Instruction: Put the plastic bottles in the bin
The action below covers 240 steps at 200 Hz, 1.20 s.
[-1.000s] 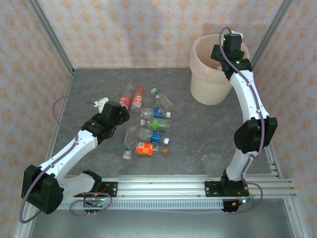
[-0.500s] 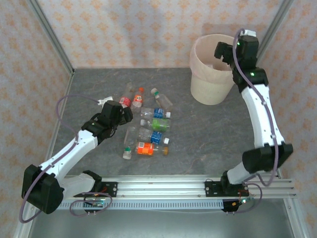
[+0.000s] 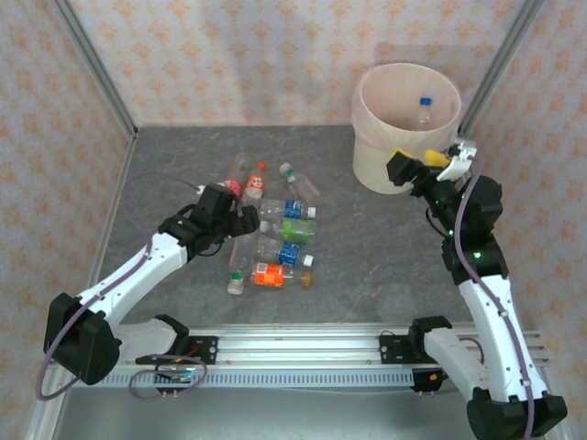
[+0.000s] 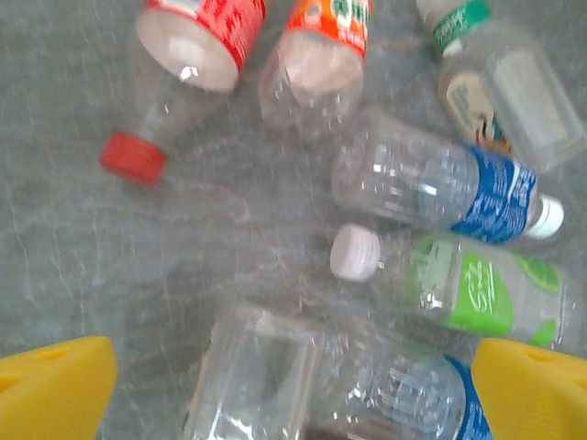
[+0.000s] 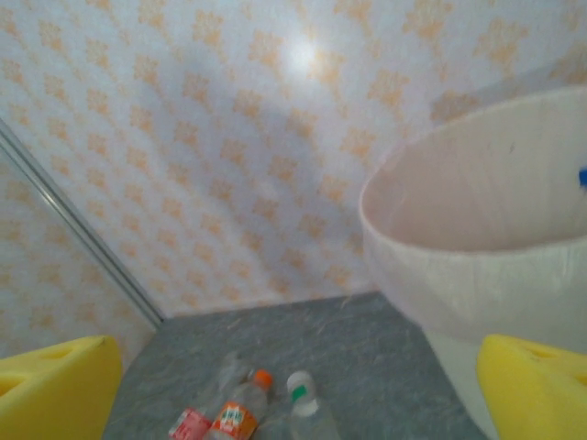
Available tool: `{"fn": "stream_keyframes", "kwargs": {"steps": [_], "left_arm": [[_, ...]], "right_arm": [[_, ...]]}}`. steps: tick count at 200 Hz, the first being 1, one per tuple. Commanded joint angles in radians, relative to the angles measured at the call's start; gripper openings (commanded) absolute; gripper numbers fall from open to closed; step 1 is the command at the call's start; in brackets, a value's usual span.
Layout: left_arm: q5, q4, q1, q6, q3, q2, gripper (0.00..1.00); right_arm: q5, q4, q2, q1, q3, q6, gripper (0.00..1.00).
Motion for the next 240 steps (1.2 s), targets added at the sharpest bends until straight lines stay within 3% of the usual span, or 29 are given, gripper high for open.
{"fn": "stream_keyframes", "kwargs": {"steps": [1,39,75,117,126,149,160,205,240], "left_arm": [[-0.037,-0.164,-0.058,-0.060,0.026,0.012,1.00],[-0.128,-0.236,-0.089,-0.124,-0.080,-0.013,0.97],[0.018,-0.108,-0.090,-0.032,-0.137,0.047,0.92],[-0.019,-0.056,-0.095,-0.013,-0.153,0.165,0.83],[-0.014,-0.037,-0.095,-0.007,-0.154,0.188,0.82],[-0.023,-0.005,-0.094,-0.010,-0.160,0.239,0.80],[-0.030,0.005,-0.095,-0.015,-0.165,0.258,0.79],[-0.063,0.035,-0.094,-0.015,-0.179,0.289,0.66],[-0.118,0.024,-0.094,-0.009,-0.175,0.224,0.59]], "right_arm": [[-0.031,0.070,-0.027,0.001,-0.075,0.073,0.99],[-0.038,0.098,-0.032,0.001,-0.161,0.119,0.99],[-0.049,0.148,-0.017,0.001,-0.185,0.130,0.99],[-0.024,0.125,-0.009,0.001,-0.207,0.139,0.99],[0.036,0.105,-0.016,0.001,-0.218,0.157,0.99],[0.426,-0.084,-0.028,-0.002,-0.242,0.274,0.99],[0.496,-0.146,-0.019,-0.004,-0.252,0.290,0.99],[0.398,-0.100,0.085,-0.005,-0.314,0.313,0.99],[0.205,0.046,0.131,-0.005,-0.321,0.287,0.99]]}}
